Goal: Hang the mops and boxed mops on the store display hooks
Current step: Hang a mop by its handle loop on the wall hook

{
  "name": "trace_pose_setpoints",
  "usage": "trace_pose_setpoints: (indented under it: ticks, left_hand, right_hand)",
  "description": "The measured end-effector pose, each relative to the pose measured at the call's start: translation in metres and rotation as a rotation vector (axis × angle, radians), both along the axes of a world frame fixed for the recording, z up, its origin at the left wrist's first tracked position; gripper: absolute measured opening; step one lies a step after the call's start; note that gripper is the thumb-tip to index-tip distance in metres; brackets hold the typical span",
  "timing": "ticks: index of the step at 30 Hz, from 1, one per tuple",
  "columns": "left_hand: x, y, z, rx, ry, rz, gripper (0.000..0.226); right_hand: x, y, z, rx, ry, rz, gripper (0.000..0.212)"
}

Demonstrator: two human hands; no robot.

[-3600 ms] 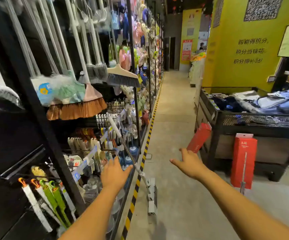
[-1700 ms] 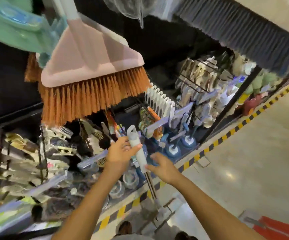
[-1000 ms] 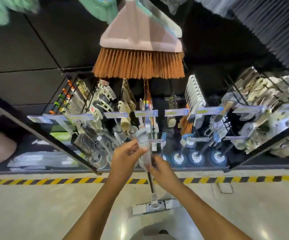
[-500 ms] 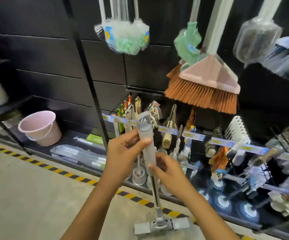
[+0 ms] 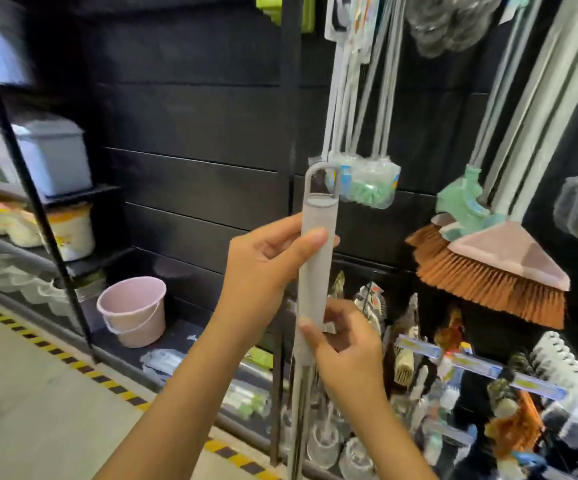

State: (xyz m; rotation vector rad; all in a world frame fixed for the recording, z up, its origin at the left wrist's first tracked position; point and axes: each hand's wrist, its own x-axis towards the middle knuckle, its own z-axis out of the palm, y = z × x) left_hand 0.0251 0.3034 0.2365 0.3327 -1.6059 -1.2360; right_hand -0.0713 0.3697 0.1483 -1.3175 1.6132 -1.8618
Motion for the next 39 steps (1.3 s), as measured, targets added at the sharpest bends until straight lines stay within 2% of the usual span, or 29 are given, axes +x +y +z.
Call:
trace_pose_setpoints:
  ticks: [6, 9, 12, 19, 31, 39]
  left_hand:
    - [0.053, -0.055, 0.022, -0.017, -0.046, 0.039, 0.021]
    - [0.07, -0.078, 0.029, -0.067, -0.068, 0.103, 0.039]
    - [0.08, -0.105, 0.037, -0.102, -0.055, 0.147, 0.04]
    - [0.082, -0.214, 0.052, -0.099, 0.004, 0.267, 0.044]
    - [0.064, -0.433, 0.102, -0.107, 0.126, 0.338, 0.035]
    - [0.062, -0.546, 0.137, -0.086, 0.159, 0.302, 0.041]
  right_hand:
    - [0.058, -0.058, 0.023, -0.073, 0.033, 0.047, 0.018]
    - [0.074, -0.085, 0.03, -0.099, 0.024, 0.076, 0.018]
    - [0.081, -0.116, 0.039, -0.095, 0.008, 0.143, 0.019]
    - [0.074, -0.233, 0.065, -0.065, 0.107, 0.306, 0.021]
    - [0.037, -0.459, 0.133, -0.068, 0.306, 0.403, 0.015]
    - [0.037, -0.574, 0.164, -0.17, 0.322, 0.358, 0.005]
